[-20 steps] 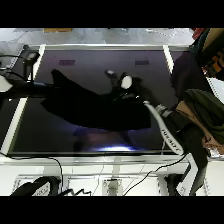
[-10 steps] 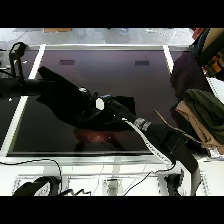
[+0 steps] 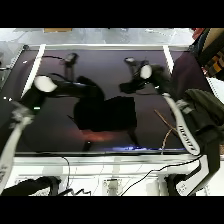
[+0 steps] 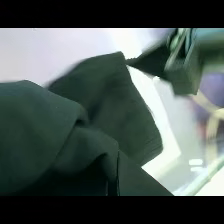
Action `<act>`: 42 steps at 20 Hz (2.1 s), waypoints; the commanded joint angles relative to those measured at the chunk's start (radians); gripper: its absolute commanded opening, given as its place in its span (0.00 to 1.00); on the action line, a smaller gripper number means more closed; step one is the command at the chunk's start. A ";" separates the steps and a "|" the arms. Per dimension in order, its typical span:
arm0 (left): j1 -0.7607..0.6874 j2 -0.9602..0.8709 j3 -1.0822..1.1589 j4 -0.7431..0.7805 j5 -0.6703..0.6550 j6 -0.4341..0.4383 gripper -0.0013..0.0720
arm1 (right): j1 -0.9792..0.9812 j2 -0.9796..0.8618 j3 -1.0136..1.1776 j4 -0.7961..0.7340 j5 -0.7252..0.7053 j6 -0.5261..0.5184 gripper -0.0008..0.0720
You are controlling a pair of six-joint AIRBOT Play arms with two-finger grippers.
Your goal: Fold the clothes and pants, and hang the long-sleeved shirts on hangers.
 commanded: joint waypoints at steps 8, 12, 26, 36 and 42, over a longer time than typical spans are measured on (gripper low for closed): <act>-0.281 -0.221 0.001 -0.206 0.364 0.077 1.00 | -0.351 0.080 -0.001 -0.026 0.150 -0.113 0.05; -0.198 -0.153 0.001 -0.195 0.356 0.142 1.00 | -0.491 0.082 -0.126 0.079 0.166 -0.208 0.05; -0.108 -0.090 0.001 -0.143 0.356 0.142 1.00 | -0.305 0.079 -0.653 0.609 -0.225 -0.303 0.99; -0.108 -0.090 0.001 -0.016 0.351 0.141 1.00 | -0.245 -0.046 -0.653 0.757 -0.077 -0.270 0.96; -0.092 -0.090 0.001 0.358 0.256 0.137 0.98 | -0.102 -0.053 -0.579 0.904 -0.174 -0.370 0.29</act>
